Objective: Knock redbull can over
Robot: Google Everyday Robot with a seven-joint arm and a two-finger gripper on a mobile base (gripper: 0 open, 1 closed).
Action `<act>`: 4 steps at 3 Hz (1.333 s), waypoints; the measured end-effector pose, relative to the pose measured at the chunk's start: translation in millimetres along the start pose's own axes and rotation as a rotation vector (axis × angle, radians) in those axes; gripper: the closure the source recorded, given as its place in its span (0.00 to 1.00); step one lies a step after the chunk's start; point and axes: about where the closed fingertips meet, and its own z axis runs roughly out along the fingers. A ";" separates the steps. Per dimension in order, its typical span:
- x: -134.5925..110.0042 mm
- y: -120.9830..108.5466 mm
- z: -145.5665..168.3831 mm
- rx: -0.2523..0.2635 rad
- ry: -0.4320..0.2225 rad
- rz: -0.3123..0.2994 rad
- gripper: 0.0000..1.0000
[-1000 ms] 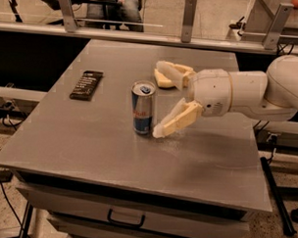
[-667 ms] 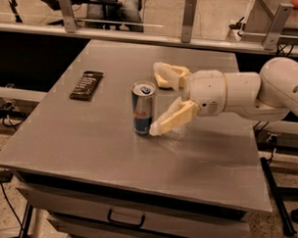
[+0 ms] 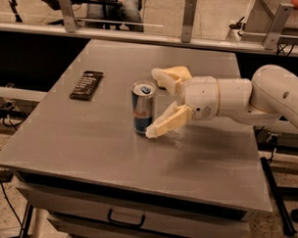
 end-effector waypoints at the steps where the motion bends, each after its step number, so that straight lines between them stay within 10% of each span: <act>1: 22.8 -0.5 1.4 0.021 -0.011 -0.020 0.00; 3: 45.6 2.6 8.4 0.009 -0.021 -0.006 0.00; 4: 44.5 3.7 11.1 0.003 -0.022 -0.007 0.21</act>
Offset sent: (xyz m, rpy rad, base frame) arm 0.0055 -0.0046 -0.0524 0.0310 -0.0173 -0.0319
